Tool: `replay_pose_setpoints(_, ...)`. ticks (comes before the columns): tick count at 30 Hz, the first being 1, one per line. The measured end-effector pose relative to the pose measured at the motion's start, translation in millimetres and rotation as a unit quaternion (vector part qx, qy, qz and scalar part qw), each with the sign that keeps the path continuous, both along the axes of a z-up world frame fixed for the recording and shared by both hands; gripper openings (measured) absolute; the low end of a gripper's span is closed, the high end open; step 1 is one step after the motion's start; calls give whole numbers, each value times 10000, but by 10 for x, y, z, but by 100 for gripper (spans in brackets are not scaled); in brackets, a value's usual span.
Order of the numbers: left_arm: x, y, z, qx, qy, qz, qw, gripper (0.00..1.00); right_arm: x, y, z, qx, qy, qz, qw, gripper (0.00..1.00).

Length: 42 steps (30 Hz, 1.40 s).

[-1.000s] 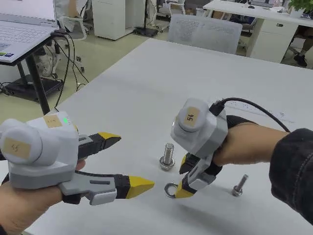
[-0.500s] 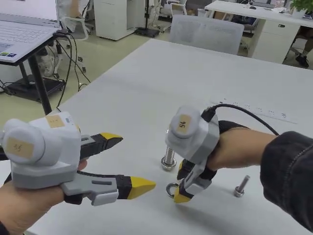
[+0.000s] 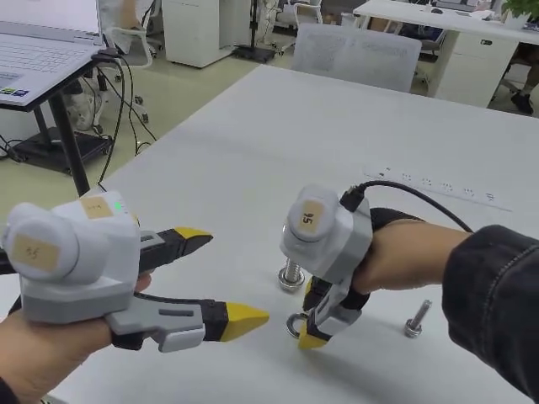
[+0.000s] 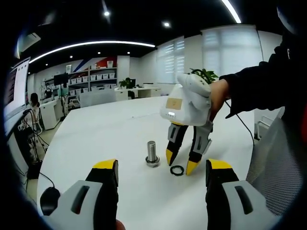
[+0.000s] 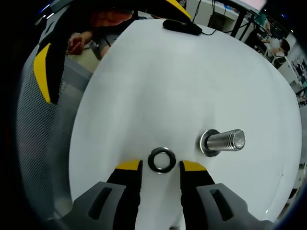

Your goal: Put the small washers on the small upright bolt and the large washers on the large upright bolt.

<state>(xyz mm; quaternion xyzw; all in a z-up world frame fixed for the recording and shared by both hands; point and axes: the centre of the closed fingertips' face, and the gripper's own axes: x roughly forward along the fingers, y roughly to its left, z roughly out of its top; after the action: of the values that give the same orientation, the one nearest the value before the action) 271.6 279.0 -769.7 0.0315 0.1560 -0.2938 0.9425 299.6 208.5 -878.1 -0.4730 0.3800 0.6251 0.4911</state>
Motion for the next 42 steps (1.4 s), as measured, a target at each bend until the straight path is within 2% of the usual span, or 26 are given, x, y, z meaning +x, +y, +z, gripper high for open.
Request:
replay_pose_setpoints(5, -1, -8, -1, -2, -1, -9, 10000, 74, -1, 4, -4, -29, -81, 71, 9999, 32)
replay_pose_setpoints(23, 4, -29, 10, 17, 0, -51, 10000, 74, 1, 8, 1, -8, -78, 90, 9999, 30)
replay_pose_setpoints(26, 9, -32, 10, 19, 2, -53, 10000, 74, 9, 5, 1, -15, -100, 132, 9999, 25)
replay_pose_setpoints(42, 31, -33, 8, 25, 2, -70, 10000, 73, 16, 7, -2, -70, -145, 176, 9997, 25)
